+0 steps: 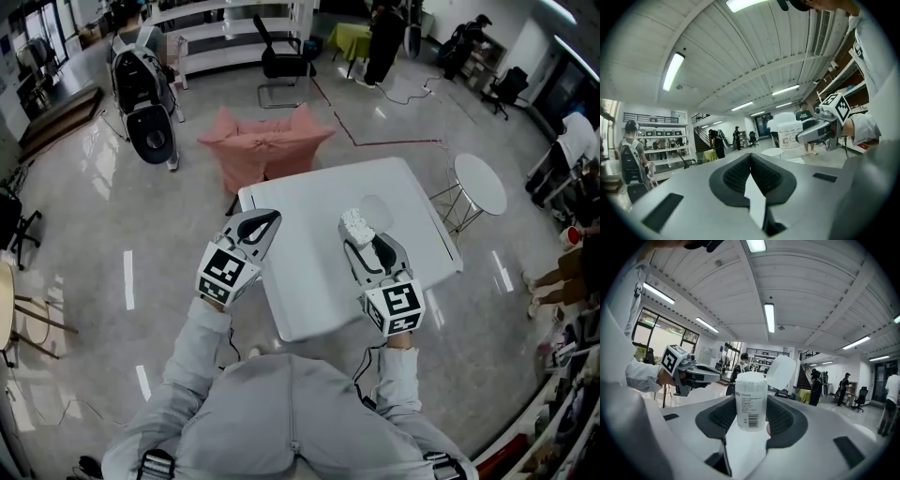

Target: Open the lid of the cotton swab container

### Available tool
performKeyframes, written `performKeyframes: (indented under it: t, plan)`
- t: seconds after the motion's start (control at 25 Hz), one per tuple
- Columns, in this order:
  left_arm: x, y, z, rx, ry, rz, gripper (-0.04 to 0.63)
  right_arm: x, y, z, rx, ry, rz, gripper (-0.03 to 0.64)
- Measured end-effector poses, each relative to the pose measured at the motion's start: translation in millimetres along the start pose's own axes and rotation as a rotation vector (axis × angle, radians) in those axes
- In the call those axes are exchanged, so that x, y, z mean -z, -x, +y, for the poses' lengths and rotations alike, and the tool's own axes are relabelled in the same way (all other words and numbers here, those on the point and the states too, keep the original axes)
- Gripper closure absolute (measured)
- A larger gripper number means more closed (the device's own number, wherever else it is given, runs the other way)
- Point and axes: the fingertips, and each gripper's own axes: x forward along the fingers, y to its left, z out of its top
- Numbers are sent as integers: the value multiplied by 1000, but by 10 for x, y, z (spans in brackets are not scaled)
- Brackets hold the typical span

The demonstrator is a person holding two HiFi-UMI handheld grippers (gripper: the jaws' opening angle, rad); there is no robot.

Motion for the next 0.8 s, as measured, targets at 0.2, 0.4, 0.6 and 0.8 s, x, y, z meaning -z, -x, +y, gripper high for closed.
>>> performKeyframes:
  t: [0.2, 0.4, 0.6, 0.8]
  plan:
    - [-28, -10, -45, -1, -19, 0, 572, -63, 50, -39, 4, -9, -8, 397]
    - [-33, -49, -69, -3, -23, 0, 572, -93, 58, -79, 6, -6, -9, 397]
    - [-32, -71, -104, 7, -34, 5, 572, -117, 67, -88, 8, 0, -12, 397]
    - [-39, -85, -102, 11, -38, 6, 572, -109, 61, -86, 9, 4, -8, 397]
